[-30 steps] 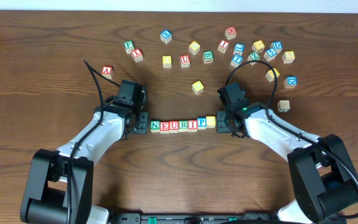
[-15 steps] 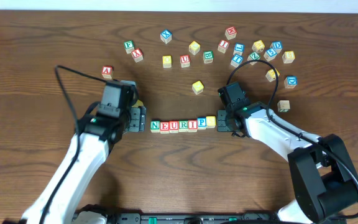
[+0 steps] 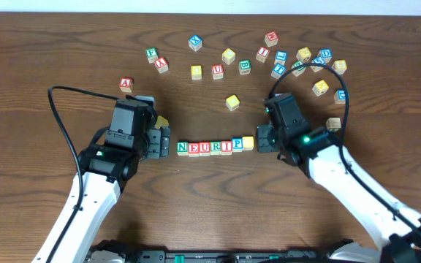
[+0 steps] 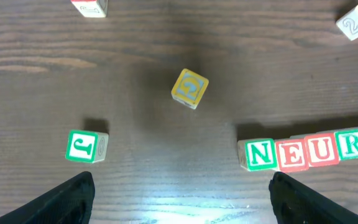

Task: Spell out NEURIPS

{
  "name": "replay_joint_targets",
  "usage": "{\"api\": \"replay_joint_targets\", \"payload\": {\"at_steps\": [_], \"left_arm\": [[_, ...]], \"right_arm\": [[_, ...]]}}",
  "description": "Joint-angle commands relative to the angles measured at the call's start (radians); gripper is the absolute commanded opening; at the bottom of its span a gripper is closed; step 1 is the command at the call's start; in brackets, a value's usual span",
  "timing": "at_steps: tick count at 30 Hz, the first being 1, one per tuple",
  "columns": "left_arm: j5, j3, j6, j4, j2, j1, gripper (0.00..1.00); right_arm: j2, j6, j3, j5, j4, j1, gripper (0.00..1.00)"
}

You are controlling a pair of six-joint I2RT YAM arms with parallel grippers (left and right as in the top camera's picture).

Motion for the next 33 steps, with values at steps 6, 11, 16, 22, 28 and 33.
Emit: {"api": "replay_joint_targets", "payload": {"at_steps": [6, 11, 16, 22, 28, 33], "left_arm": [[-0.008, 0.022, -0.002, -0.015, -0.009, -0.001, 0.89], [-0.008, 0.022, -0.002, -0.015, -0.009, -0.001, 0.89], [-0.008, 0.022, -0.002, -0.014, -0.009, 0.0, 0.89], [-0.008, 0.022, -0.002, -0.014, -0.009, 0.0, 0.9], [-0.008, 0.022, -0.002, -0.014, -0.009, 0.0, 0.89], [-0.008, 0.022, -0.002, -0.014, -0.008, 0.0, 0.89]], "right_arm": [[0.017, -0.028, 0.013, 0.011, -0.006, 0.169, 0.01], [0.084, 0.012, 0.013, 0.042, 0.019, 0.22, 0.01], [0.156, 0.033, 0.013, 0.028, 0.066, 0.25, 0.01], [0.171, 0.033, 0.013, 0.032, 0.106, 0.274, 0.01], [0.171, 0.033, 0.013, 0.076, 0.126, 0.269, 0.01], [0.173, 0.032, 0.013, 0.165, 0.156, 0.268, 0.01]]}}
